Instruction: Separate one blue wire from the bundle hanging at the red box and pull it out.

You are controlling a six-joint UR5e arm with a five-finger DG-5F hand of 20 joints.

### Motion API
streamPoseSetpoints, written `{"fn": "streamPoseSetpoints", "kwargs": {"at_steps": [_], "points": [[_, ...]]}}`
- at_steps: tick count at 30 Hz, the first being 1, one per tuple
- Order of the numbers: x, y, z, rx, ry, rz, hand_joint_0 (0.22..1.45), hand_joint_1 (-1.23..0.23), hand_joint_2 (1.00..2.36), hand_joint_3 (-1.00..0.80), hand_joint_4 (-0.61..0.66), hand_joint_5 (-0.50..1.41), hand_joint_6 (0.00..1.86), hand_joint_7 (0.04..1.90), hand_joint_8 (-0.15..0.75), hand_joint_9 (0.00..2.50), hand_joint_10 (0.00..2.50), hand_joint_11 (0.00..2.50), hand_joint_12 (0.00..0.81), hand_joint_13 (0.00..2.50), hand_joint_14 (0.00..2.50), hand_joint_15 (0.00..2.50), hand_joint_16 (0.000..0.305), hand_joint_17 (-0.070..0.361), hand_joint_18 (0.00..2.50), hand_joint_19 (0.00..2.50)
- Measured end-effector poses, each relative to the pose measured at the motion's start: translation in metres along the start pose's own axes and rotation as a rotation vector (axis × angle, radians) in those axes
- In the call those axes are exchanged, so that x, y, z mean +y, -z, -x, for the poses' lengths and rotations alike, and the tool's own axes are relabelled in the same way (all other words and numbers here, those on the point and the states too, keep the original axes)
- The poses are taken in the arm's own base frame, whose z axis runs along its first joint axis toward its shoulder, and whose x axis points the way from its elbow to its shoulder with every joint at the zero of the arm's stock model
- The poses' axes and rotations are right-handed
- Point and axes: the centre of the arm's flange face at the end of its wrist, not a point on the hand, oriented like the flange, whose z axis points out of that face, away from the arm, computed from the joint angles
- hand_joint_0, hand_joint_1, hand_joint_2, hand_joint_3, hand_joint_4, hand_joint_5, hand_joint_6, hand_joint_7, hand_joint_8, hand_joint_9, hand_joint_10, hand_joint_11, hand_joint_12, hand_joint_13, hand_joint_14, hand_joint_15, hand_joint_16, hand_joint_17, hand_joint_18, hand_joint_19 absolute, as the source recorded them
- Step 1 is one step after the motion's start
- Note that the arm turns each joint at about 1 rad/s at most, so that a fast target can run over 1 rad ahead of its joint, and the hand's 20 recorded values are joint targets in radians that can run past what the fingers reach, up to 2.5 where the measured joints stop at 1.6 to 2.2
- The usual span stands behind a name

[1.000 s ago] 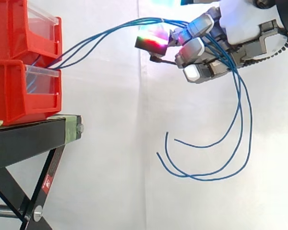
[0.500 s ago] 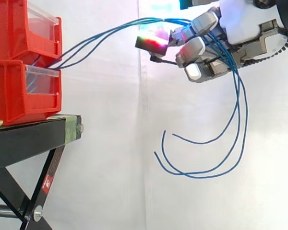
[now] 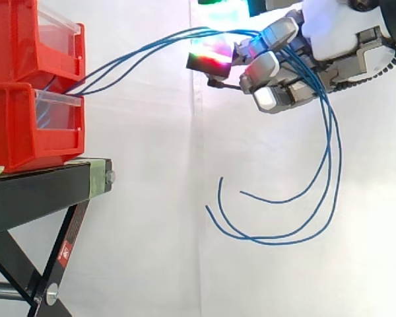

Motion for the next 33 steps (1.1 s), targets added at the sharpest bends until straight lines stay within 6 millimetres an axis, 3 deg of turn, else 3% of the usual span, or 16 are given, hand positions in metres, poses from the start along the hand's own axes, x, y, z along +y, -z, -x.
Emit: {"fn": "streamPoseSetpoints", "kwargs": {"at_steps": [6,7,15,17,19,23,33], "points": [[-0.0002,-0.0001,0.0001,-0.001,0.0,0.0,0.7,-0.97,1.02,-0.14,0.25,-0.27,0.9,0.9,0.315,0.58,1.22,1.48,0.43,0.71,0.38,1.62,0.056,0.126,0.81,0.74],[-0.0001,-0.0001,0.0002,-0.002,-0.001,0.001,0.7,-0.97,1.02,-0.13,0.25,-0.28,0.91,0.88,0.313,0.54,1.36,1.4,0.429,0.66,0.48,1.54,0.056,0.127,0.79,0.73],[-0.0002,-0.0002,0.0006,-0.007,0.0,0.002,0.65,-0.98,1.02,-0.17,0.26,-0.28,0.9,0.89,0.318,0.52,1.26,1.41,0.431,0.64,0.38,1.55,0.057,0.128,0.74,0.75],[-0.0001,-0.0002,0.0006,-0.007,0.0,0.002,0.58,-0.92,1.02,-0.25,0.27,-0.28,0.89,0.89,0.327,0.59,1.11,1.48,0.441,0.73,0.29,1.59,0.057,0.128,0.78,0.81],[0.0,-0.0003,0.0005,-0.007,0.0,0.003,0.54,-0.84,1.01,-0.34,0.29,-0.27,0.89,0.87,0.344,0.64,1.31,1.38,0.461,0.82,0.44,1.52,0.058,0.131,0.86,0.86],[0.0001,-0.0003,0.0005,-0.007,0.0,0.003,0.52,-0.76,1.01,-0.36,0.28,-0.25,0.89,0.84,0.35,0.75,1.38,1.36,0.466,0.89,0.48,1.51,0.059,0.132,0.95,0.88],[0.0,-0.0005,0.0006,-0.008,-0.001,0.003,0.57,-0.77,1.01,-0.33,0.24,-0.24,0.9,0.84,0.332,0.86,1.33,1.41,0.443,0.96,0.42,1.55,0.056,0.125,0.98,0.9]]}}
